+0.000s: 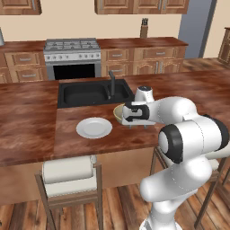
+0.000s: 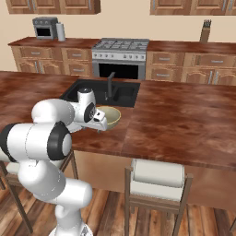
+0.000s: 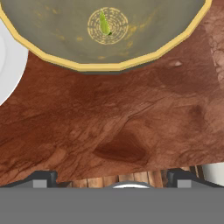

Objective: Pick the chicken drumstick and lemon wedge from their plates and place them in the bowl. Then put the bowl in the fridge.

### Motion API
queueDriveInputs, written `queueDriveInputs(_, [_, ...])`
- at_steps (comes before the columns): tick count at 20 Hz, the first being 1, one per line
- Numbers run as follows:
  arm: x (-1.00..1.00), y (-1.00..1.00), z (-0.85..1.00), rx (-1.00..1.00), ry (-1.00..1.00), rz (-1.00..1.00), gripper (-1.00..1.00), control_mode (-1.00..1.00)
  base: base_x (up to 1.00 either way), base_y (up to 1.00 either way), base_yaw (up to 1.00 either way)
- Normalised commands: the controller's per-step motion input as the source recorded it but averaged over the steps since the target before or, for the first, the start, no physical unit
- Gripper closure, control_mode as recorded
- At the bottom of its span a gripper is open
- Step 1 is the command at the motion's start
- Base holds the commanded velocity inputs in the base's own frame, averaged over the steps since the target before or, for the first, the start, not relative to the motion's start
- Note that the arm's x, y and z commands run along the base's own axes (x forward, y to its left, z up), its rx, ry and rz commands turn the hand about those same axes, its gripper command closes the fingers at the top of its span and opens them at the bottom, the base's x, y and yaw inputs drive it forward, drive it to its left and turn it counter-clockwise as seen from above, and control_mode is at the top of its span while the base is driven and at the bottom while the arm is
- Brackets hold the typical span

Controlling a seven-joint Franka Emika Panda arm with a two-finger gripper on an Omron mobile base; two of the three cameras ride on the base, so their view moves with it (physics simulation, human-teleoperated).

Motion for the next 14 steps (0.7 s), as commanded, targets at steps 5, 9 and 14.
queueDriveInputs(5, [0.0, 0.0, 0.0, 0.0, 0.0, 0.0, -1.0, -1.0, 0.0, 0.0, 0.0])
queueDriveInputs(9, [0.0, 0.0, 0.0, 0.0, 0.0, 0.0, -1.0, -1.0, 0.0, 0.0, 0.0])
queueDriveInputs(14, [0.0, 0.0, 0.0, 0.0, 0.0, 0.0, -1.0, -1.0, 0.0, 0.0, 0.0])
